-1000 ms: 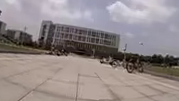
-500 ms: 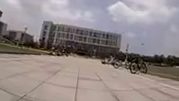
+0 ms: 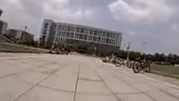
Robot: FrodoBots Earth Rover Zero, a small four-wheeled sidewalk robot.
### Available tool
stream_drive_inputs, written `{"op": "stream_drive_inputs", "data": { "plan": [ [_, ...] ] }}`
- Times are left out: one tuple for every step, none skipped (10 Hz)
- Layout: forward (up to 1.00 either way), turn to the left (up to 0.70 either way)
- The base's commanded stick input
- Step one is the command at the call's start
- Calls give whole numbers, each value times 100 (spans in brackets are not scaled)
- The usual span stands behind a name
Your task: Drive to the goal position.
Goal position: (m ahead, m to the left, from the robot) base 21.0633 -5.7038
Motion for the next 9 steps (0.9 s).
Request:
{"op": "stream_drive_inputs", "data": {
  "plan": [
    [60,0],
    [60,4],
    [60,11],
    [60,10],
    [60,10],
    [60,4],
    [60,0],
    [60,0],
    [60,0]
  ]
}}
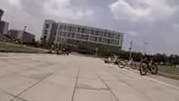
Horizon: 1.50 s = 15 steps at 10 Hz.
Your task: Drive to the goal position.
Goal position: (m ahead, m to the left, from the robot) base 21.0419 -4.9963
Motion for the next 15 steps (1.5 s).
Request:
{"op": "stream_drive_inputs", "data": {
  "plan": [
    [60,0],
    [60,0],
    [60,0],
    [60,0],
    [60,2],
    [60,8],
    [60,13],
    [60,15],
    [60,15],
    [60,4],
    [60,0],
    [60,0],
    [60,0],
    [60,0],
    [60,0]
  ]
}}
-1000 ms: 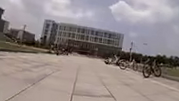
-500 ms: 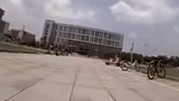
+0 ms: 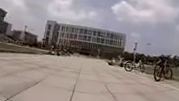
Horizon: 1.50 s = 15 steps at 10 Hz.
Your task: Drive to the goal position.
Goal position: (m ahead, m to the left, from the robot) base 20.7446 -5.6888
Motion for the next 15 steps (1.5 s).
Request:
{"op": "stream_drive_inputs", "data": {
  "plan": [
    [60,0],
    [60,0],
    [60,0],
    [60,0],
    [60,0],
    [60,0],
    [60,0],
    [60,0],
    [60,0],
    [60,0],
    [60,0],
    [60,0],
    [60,0],
    [60,-1],
    [60,-4]
  ]
}}
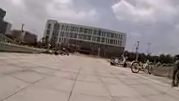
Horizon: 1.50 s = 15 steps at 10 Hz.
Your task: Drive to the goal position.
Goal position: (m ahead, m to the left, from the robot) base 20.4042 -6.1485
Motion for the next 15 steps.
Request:
{"op": "stream_drive_inputs", "data": {
  "plan": [
    [60,-8],
    [60,-11],
    [60,-12],
    [60,-9],
    [60,0],
    [60,0],
    [60,0],
    [60,0],
    [60,0],
    [60,0],
    [60,0],
    [60,0],
    [60,0],
    [60,0],
    [60,0]
  ]
}}
